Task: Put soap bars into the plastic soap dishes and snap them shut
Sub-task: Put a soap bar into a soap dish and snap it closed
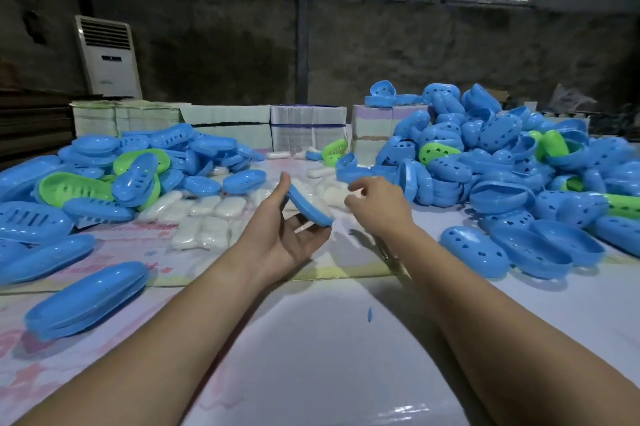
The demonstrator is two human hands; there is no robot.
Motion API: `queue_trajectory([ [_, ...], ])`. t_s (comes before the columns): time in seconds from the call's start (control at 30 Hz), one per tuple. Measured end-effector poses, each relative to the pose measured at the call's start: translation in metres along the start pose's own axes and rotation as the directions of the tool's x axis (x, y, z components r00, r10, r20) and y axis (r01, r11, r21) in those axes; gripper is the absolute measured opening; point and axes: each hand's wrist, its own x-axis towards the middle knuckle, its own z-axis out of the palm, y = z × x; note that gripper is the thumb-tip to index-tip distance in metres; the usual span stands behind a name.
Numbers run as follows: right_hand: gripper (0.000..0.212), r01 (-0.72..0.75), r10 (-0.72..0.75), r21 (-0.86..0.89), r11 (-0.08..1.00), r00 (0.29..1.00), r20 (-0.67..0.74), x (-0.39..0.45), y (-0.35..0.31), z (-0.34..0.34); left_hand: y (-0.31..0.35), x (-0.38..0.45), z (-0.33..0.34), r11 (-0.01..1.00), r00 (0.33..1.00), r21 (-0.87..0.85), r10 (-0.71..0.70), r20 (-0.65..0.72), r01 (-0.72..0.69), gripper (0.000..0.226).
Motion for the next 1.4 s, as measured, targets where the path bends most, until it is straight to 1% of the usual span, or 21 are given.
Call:
queue_trajectory([
  [0.07, 0.045, -0.06, 0.095, -0.313, 0.948, 0.991, 0.098, 0.004, 0.006, -0.008, -0.002, 0.0, 0.001, 1.0, 1.0, -0.026, -0.008, -0.023, 0.007, 0.04],
  [0.13, 0.048, -0.072, 0.163, -0.482, 0.873, 0.975, 0.15, 0.009, 0.008, -0.015, -0.002, 0.0, 0.002, 0.999, 1.0, -0.045, 0.007, -0.028, -0.008, 0.039],
  [0.2, 0.054, -0.104, 0.25, -0.573, 0.813, 0.951, 0.183, 0.009, 0.019, -0.021, -0.002, 0.0, 0.004, 0.999, 0.999, -0.047, 0.002, -0.042, -0.004, 0.038],
  [0.3, 0.064, -0.196, 0.391, -0.628, 0.753, 0.901, 0.187, -0.001, 0.051, -0.028, -0.002, 0.002, 0.004, 0.997, 1.0, -0.071, 0.011, -0.026, -0.013, 0.036],
  [0.37, 0.065, -0.229, 0.415, -0.626, 0.745, 0.894, 0.167, -0.008, 0.063, -0.028, -0.003, 0.002, 0.005, 0.996, 1.0, -0.086, 0.012, -0.022, -0.013, 0.034],
  [0.4, 0.064, -0.214, 0.366, -0.592, 0.777, 0.918, 0.149, -0.01, 0.062, -0.026, -0.003, 0.002, 0.006, 0.996, 1.0, -0.09, 0.012, -0.026, -0.014, 0.034],
  [0.47, 0.059, -0.069, 0.167, -0.482, 0.873, 0.973, 0.163, -0.01, 0.055, -0.018, -0.005, 0.003, 0.006, 0.996, 0.999, -0.092, 0.018, -0.027, -0.021, 0.033],
  [0.53, 0.056, 0.114, -0.045, -0.38, 0.918, 0.982, 0.185, -0.009, 0.046, -0.014, -0.005, 0.001, 0.005, 0.996, 0.999, -0.088, 0.02, -0.035, -0.023, 0.035],
  [0.57, 0.056, 0.148, -0.093, -0.357, 0.922, 0.982, 0.167, -0.009, 0.044, -0.016, -0.005, 0.0, 0.004, 0.996, 0.999, -0.083, 0.023, -0.039, -0.026, 0.035],
  [0.63, 0.058, 0.096, -0.044, -0.336, 0.937, 0.986, 0.16, -0.007, 0.044, -0.025, -0.005, -0.002, 0.003, 0.996, 0.998, -0.077, 0.032, -0.047, -0.036, 0.035],
  [0.7, 0.06, 0.037, 0.061, -0.343, 0.939, 0.96, 0.273, -0.008, 0.048, -0.03, -0.005, -0.003, 0.004, 0.996, 0.997, -0.073, 0.045, -0.055, -0.049, 0.035],
  [0.77, 0.058, 0.043, 0.106, -0.385, 0.922, 0.928, 0.358, -0.009, 0.049, -0.028, -0.006, -0.002, 0.004, 0.996, 0.997, -0.071, 0.055, -0.057, -0.059, 0.036],
  [0.9, 0.063, -0.052, 0.158, -0.341, 0.938, 0.943, 0.291, -0.007, 0.052, -0.03, -0.008, -0.001, 0.003, 0.996, 0.998, -0.075, 0.05, -0.042, -0.053, 0.046],
  [1.03, 0.07, -0.069, 0.158, -0.295, 0.953, 0.944, 0.29, -0.006, 0.054, -0.031, -0.009, -0.001, 0.002, 0.999, 0.999, -0.024, 0.034, -0.038, -0.035, 0.044],
  [1.1, 0.073, -0.067, 0.131, -0.231, 0.971, 0.952, 0.275, -0.008, 0.052, -0.028, -0.01, -0.001, 0.0, 1.0, 0.999, 0.012, 0.023, -0.034, -0.023, 0.043],
  [1.13, 0.071, -0.064, 0.098, -0.147, 0.987, 0.965, 0.242, -0.008, 0.049, -0.027, -0.011, -0.001, 0.0, 1.0, 0.999, 0.021, 0.017, -0.032, -0.016, 0.044],
  [1.2, 0.065, -0.061, 0.044, 0.173, 0.983, 0.994, 0.104, -0.008, 0.041, -0.025, -0.011, -0.001, -0.001, 0.999, 1.0, 0.032, 0.012, -0.029, -0.011, 0.046],
  [1.23, 0.063, -0.063, 0.052, 0.368, 0.928, 0.998, 0.04, -0.009, 0.035, -0.023, -0.011, 0.0, -0.001, 0.999, 0.999, 0.036, 0.018, -0.032, -0.017, 0.046],
  [1.3, 0.062, -0.077, 0.079, 0.66, 0.747, 0.997, 0.027, -0.014, 0.019, -0.019, -0.011, 0.0, 0.0, 0.998, 0.998, 0.044, 0.049, -0.043, -0.047, 0.042],
  [1.33, 0.061, -0.082, 0.07, 0.74, 0.668, 0.996, 0.047, -0.017, 0.012, -0.015, -0.011, 0.001, 0.001, 0.996, 0.996, 0.056, 0.072, -0.047, -0.069, 0.039],
  [1.4, 0.06, -0.081, 0.011, 0.82, 0.566, 0.996, 0.091, -0.024, 0.0, -0.008, -0.011, 0.001, 0.001, 0.989, 0.991, 0.088, 0.124, -0.043, -0.12, 0.039],
])
